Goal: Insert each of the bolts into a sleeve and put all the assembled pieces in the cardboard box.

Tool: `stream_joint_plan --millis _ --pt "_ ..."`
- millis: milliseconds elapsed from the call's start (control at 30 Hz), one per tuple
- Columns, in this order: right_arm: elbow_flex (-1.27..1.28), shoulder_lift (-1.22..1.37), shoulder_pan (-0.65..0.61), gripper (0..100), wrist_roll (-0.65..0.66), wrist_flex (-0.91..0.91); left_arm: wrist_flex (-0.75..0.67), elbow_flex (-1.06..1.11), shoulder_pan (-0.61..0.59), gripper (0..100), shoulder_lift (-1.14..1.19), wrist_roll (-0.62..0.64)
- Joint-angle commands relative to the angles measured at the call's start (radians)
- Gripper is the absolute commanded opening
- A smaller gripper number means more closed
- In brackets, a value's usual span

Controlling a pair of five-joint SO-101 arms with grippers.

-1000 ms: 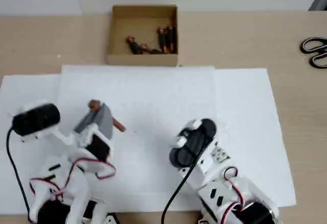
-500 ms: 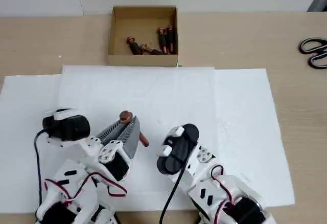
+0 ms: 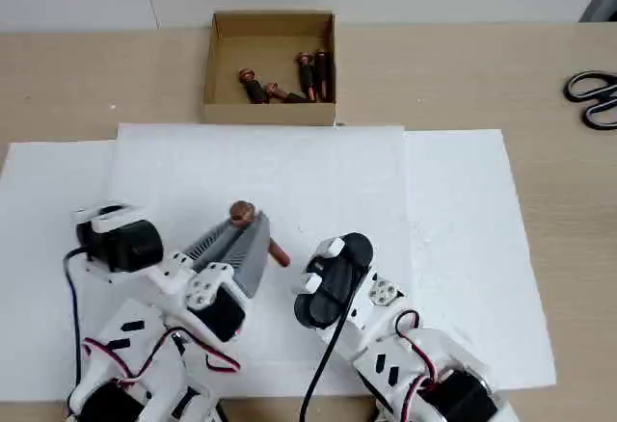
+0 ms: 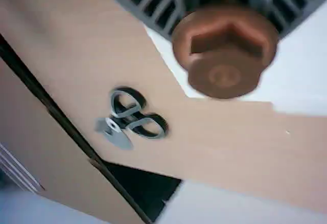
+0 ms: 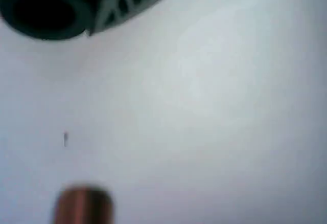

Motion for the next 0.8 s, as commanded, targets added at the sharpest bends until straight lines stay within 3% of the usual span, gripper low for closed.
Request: stream_joint_plan --millis 0,400,600,767 --pt "-0.005 -0.008 -0.005 0.2 0.000 -0.065 -0.037 0.005 0.051 1 -0.011 -0.003" --pt "-0.003 -0.008 -0.007 0.2 0.003 -0.110 -0.038 0.093 0.061 1 -0.005 -0.003" --pt "-0.003 -0.008 -0.096 0.2 0.002 -0.108 -0.037 0.096 0.061 1 -0.005 -0.003" --pt "-0.003 -0.008 -0.097 0.2 0.003 -0.105 -0.040 0.091 0.061 1 -0.006 -0.003"
